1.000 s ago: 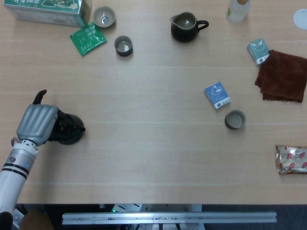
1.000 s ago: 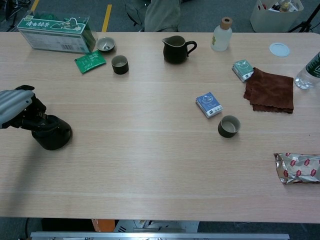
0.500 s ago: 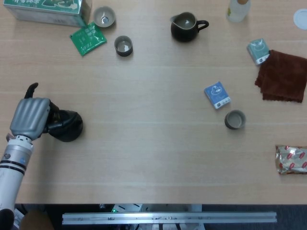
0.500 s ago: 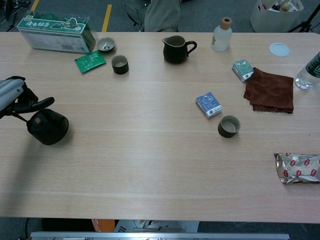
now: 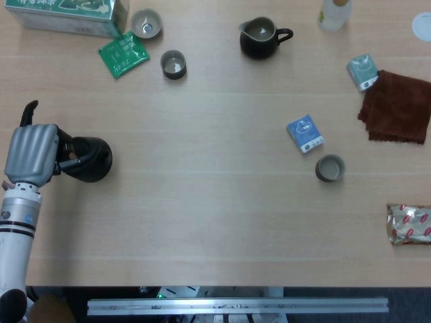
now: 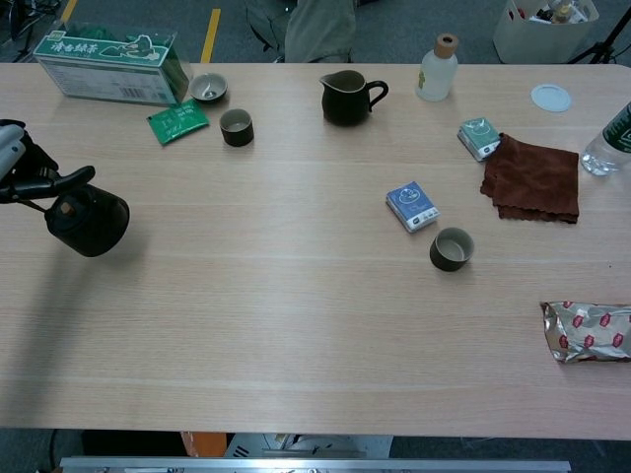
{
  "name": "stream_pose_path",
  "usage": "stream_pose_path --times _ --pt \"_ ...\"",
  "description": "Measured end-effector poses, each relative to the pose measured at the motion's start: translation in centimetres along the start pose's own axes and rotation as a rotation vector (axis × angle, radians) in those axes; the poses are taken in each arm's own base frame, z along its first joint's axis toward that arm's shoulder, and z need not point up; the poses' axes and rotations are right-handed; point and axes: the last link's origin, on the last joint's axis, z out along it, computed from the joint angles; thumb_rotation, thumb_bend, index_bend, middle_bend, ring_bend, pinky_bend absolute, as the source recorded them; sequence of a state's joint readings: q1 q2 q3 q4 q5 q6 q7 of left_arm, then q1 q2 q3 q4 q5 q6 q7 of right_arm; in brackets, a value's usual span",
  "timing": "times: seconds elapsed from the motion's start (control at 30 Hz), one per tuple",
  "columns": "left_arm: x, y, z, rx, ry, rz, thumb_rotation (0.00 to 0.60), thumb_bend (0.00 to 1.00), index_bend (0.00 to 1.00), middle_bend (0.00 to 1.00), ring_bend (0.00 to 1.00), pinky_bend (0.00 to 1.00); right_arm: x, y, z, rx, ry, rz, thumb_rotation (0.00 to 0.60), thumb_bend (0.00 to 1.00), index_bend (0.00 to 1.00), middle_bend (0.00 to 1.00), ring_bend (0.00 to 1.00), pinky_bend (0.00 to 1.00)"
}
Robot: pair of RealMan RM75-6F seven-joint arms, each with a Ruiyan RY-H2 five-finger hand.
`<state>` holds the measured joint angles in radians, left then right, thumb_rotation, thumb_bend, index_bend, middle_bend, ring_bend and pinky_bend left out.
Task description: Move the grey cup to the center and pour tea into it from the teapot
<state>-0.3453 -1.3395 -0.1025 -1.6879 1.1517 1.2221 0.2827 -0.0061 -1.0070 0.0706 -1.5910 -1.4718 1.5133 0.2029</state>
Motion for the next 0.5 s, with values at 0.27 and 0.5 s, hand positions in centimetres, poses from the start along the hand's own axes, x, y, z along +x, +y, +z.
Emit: stream_pose_path --times 0.27,0.5 --pt "0.6 0.3 0.1 0.0 0.05 -0.02 0.27 0.25 1.0 1.0 0.84 0.06 -0.1 -0.5 0.0 0.026 -0.006 -0.003 0.6 0.2 0.2 0.22 0.09 0.12" --pt "1.2 0.5 0.1 -0.008 0.089 -0.035 0.359 0.3 1.0 1.0 0.84 0.06 -0.2 -0.7 -0.1 0.04 -0.012 -0.006 0.6 0.2 0.2 0.22 0.09 0.12"
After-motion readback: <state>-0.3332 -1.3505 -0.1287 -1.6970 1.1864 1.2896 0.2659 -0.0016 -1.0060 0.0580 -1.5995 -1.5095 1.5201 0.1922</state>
